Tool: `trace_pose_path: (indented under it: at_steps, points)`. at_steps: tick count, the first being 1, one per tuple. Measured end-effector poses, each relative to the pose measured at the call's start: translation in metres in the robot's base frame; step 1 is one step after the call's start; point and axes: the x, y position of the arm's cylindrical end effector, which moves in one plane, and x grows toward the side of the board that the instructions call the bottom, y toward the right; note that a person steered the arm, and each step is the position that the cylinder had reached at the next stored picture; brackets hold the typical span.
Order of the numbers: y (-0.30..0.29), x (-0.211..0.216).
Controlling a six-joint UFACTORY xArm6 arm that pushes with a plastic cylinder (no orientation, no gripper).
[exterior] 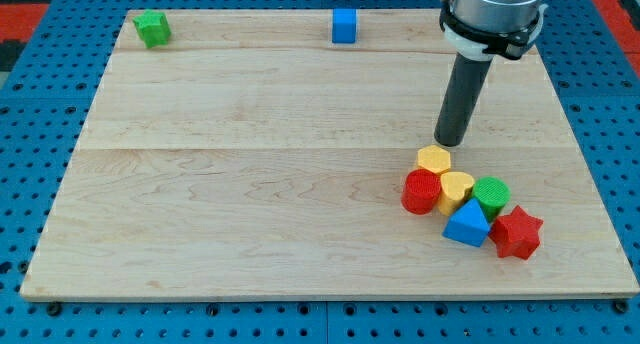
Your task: Slide the blue cube to the center
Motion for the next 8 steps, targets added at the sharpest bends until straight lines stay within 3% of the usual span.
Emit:
trace_pose_path:
  at_steps: [1, 2, 3, 4, 5, 7, 8]
  points:
    - [0.000, 0.007]
    - [-0.011, -0.037]
    - [0.055, -0.111]
    - [0.062, -0.195]
    - [0.011, -0.247]
    - [-0.116, -0.229]
    - [-0.119, -0.201]
